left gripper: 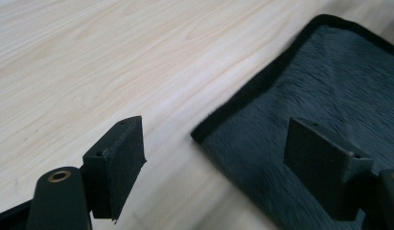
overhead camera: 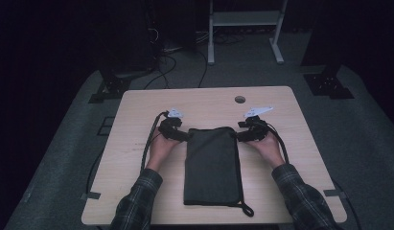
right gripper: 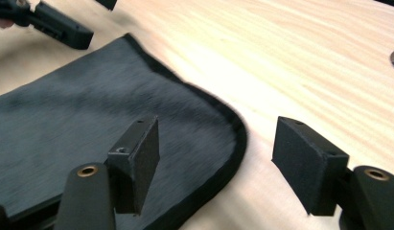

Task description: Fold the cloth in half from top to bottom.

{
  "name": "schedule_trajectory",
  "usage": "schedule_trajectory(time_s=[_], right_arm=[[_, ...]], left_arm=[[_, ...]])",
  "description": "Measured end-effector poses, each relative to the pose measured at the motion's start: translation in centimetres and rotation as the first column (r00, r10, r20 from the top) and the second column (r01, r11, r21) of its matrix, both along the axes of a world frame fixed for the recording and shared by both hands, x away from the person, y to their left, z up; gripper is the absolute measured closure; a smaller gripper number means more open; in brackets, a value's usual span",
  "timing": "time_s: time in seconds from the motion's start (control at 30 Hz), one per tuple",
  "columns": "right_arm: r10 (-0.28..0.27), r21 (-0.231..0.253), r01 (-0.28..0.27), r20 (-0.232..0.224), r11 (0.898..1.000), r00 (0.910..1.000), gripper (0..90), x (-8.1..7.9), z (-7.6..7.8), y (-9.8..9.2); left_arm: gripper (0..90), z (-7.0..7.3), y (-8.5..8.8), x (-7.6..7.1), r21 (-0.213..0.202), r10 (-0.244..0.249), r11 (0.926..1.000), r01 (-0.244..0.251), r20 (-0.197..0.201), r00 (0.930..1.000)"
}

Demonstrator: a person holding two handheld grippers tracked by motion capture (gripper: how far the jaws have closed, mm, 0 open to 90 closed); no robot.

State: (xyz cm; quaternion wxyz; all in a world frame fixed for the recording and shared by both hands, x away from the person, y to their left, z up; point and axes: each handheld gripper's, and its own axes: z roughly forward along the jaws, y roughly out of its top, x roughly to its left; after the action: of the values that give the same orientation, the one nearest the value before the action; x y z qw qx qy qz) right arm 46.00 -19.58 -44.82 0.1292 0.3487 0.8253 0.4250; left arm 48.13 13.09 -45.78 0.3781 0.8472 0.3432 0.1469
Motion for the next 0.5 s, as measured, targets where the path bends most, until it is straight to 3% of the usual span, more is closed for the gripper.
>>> schedule_trajectory(time_s=[0.2,0.37,0.5], right_arm=[[-0.022,-0.004,0.022,-0.021,1.000,0.9995,32.1,1.7,-1.0,0.4],[-0.022,-0.031,0.021,-0.046,0.999,0.9987,32.2,2.3,-2.2,0.5],[-0.025,-0.042,0.022,-0.065,0.999,0.9976,34.4,2.6,-3.1,0.8]], left_arm=[[23.0,-1.2,-0.6,1.0,0.096,0.009,0.9953,-0.008,-0.014,0.9999],[24.5,-1.3,-0.2,1.5,0.084,0.032,0.9960,-0.031,-0.011,0.9994],[30.5,-1.2,-0.2,1.8,0.079,0.015,0.9968,-0.013,-0.019,0.9997]])
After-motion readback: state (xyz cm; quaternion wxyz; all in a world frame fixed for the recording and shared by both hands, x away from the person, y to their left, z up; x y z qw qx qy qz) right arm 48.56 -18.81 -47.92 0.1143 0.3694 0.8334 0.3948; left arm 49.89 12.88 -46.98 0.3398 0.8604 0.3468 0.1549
